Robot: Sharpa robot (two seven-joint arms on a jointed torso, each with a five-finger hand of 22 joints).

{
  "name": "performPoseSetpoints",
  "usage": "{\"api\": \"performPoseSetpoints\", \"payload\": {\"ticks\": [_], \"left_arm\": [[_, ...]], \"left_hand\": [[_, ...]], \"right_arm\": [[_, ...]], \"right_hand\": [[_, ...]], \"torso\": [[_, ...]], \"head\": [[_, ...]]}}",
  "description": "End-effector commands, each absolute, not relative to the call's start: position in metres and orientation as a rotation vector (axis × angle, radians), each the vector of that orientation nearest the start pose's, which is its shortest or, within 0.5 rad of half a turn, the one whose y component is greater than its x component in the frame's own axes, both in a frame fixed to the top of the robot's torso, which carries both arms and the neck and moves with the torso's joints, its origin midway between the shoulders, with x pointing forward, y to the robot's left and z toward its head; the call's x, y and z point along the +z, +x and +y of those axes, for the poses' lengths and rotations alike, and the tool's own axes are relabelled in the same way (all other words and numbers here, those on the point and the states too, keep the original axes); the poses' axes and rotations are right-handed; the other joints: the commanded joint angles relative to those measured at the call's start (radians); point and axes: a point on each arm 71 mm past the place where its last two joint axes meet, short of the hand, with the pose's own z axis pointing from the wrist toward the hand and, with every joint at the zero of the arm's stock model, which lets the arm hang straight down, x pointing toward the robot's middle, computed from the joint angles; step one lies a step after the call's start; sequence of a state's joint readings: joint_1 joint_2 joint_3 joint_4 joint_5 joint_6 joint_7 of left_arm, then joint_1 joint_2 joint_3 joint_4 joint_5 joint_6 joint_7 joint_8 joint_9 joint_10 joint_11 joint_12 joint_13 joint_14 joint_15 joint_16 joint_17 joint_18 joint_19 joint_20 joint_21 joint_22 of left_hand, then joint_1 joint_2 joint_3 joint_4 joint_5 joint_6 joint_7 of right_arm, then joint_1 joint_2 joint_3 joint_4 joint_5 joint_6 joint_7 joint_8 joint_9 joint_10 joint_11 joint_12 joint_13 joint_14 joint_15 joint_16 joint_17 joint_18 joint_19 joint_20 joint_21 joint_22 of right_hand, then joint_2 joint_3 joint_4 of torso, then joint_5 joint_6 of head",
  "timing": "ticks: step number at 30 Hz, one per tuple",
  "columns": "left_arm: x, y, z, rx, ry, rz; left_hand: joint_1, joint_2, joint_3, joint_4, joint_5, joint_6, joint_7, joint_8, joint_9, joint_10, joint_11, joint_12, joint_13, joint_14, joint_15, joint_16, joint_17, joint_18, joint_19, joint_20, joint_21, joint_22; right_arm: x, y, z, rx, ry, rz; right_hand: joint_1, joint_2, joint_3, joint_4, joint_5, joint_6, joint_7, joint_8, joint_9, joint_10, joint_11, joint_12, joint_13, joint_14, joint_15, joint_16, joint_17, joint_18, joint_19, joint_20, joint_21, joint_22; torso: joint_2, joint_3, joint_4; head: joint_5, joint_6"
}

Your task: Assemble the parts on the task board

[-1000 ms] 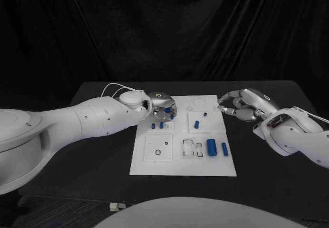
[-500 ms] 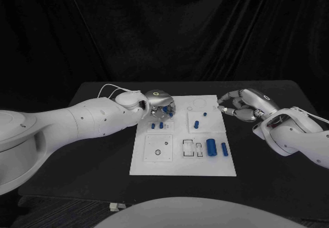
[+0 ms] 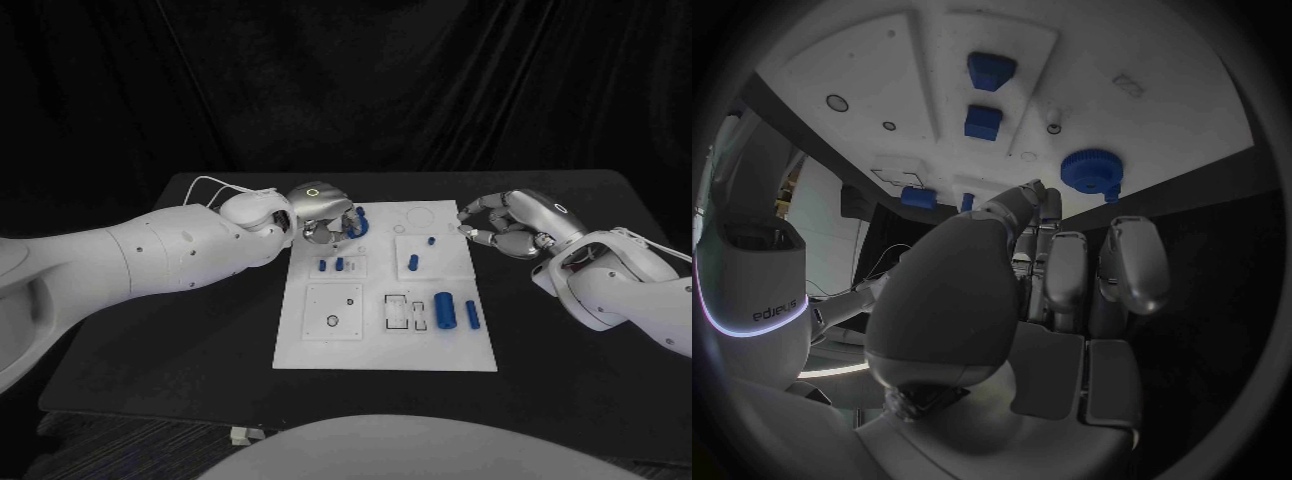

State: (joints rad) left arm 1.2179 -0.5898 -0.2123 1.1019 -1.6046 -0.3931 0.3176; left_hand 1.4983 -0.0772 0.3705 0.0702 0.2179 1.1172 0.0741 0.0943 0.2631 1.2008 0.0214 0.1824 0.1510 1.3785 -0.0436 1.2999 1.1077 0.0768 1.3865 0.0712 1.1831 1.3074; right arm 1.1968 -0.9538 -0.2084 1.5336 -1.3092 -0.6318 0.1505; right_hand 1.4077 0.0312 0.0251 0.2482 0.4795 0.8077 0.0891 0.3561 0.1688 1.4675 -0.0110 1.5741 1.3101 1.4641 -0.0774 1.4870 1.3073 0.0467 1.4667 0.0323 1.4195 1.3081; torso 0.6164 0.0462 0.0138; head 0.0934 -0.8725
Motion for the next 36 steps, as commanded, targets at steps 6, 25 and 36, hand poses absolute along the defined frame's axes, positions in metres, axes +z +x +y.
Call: {"api": "performPoseSetpoints", "payload": {"ticks": [6, 25, 36], "left_arm": [[-0.249, 0.52, 0.185, -0.688, 0.644, 1.681], [-0.253, 0.521, 0.196, -0.647, 0.624, 1.75], [-0.255, 0.523, 0.195, -0.637, 0.622, 1.768]], "left_hand": [[-0.022, 0.0, 0.013, 0.003, -0.011, -0.009, 0.004, -0.018, -0.008, -0.02, 0.001, -0.043, -0.017, -0.012, 0.001, -0.013, -0.015, 0.008, -0.015, -0.001, -0.02, 0.15], [-0.037, -0.009, 0.023, 0.007, -0.026, -0.024, 0.0, -0.029, -0.018, -0.054, 0.003, -0.096, -0.041, -0.025, 0.002, -0.028, -0.031, 0.012, -0.028, 0.001, -0.044, 0.145], [-0.035, -0.01, 0.026, 0.005, -0.024, -0.027, 0.002, -0.029, -0.019, -0.056, 0.004, -0.1, -0.043, -0.03, 0.003, -0.032, -0.038, 0.013, -0.032, 0.001, -0.052, 0.143]], "right_arm": [[-0.222, 0.452, -0.252, 0.744, -0.078, 1.506], [-0.224, 0.453, -0.253, 0.737, -0.075, 1.517], [-0.224, 0.453, -0.253, 0.738, -0.074, 1.517]], "right_hand": [[0.007, -0.003, 0.001, -0.005, 0.005, 0.004, 0.004, 0.005, -0.001, 0.103, 0.006, -0.003, 0.261, 0.069, 0.006, -0.003, 0.049, -0.007, 0.043, 0.004, -0.004, 0.209], [0.008, -0.002, 0.003, -0.007, 0.005, 0.005, 0.004, 0.005, -0.002, 0.103, 0.006, -0.003, 0.261, 0.068, 0.006, -0.004, 0.048, -0.006, 0.043, 0.005, -0.005, 0.209], [0.008, -0.002, 0.003, -0.007, 0.005, 0.005, 0.004, 0.005, -0.002, 0.103, 0.006, -0.003, 0.261, 0.068, 0.006, -0.004, 0.048, -0.006, 0.043, 0.005, -0.005, 0.209]], "torso": [[-0.002, 0.0014, 0.0004], [0.001, 0.0005, -0.0005], [0.001, 0.0005, -0.0007]], "head": [[0.0, 0.0], [0.004, 0.0], [0.003, 0.0]]}}
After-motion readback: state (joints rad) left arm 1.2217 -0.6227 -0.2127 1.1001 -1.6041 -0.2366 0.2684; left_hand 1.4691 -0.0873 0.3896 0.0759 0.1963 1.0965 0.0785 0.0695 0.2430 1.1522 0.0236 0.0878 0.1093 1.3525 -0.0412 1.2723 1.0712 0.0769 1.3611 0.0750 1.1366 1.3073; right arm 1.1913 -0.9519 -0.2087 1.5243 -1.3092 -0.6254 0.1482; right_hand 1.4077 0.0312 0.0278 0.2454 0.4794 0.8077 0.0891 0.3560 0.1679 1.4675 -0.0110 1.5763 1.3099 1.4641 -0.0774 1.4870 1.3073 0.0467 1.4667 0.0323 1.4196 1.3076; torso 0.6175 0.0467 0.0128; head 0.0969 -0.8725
